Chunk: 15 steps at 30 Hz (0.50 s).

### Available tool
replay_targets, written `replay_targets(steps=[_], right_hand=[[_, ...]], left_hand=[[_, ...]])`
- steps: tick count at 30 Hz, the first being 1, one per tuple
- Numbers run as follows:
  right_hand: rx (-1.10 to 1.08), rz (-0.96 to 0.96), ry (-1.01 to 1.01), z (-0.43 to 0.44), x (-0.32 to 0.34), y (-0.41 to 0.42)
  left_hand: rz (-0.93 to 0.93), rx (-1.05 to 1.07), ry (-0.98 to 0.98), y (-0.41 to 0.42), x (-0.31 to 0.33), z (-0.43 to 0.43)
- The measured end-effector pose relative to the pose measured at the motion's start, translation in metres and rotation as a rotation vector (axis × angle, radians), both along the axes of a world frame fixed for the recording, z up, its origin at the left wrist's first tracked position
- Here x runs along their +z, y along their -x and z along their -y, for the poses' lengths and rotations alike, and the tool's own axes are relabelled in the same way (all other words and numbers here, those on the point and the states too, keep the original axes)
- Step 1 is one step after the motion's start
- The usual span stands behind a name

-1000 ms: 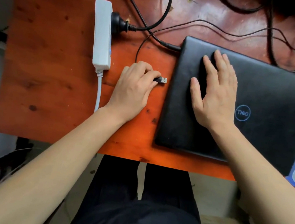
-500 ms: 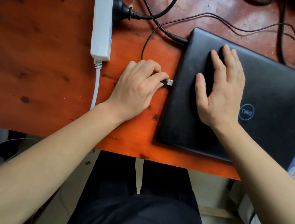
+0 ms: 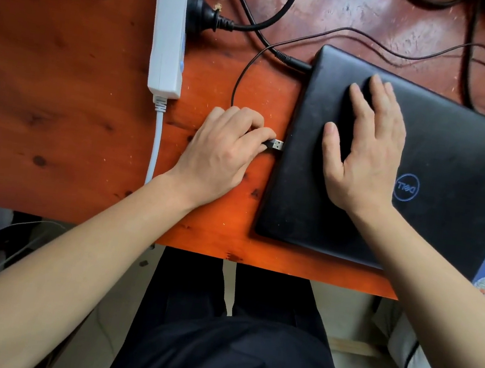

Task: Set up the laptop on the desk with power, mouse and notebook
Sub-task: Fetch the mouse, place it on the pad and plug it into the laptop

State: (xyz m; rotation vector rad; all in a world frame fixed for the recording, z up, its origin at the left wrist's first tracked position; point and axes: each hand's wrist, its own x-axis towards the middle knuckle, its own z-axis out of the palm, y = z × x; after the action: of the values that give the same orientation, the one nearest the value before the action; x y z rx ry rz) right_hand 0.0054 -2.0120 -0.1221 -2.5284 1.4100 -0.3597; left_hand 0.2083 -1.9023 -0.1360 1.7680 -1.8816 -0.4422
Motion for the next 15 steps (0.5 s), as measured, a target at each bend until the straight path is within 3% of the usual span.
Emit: replay_targets(steps=[15], right_hand=[[-0.004,0.019,0.02,0.0002,-0.0019,0.0013]], left_hand=[[0.024,0.078,0.006,0.0045,0.001,0.01]])
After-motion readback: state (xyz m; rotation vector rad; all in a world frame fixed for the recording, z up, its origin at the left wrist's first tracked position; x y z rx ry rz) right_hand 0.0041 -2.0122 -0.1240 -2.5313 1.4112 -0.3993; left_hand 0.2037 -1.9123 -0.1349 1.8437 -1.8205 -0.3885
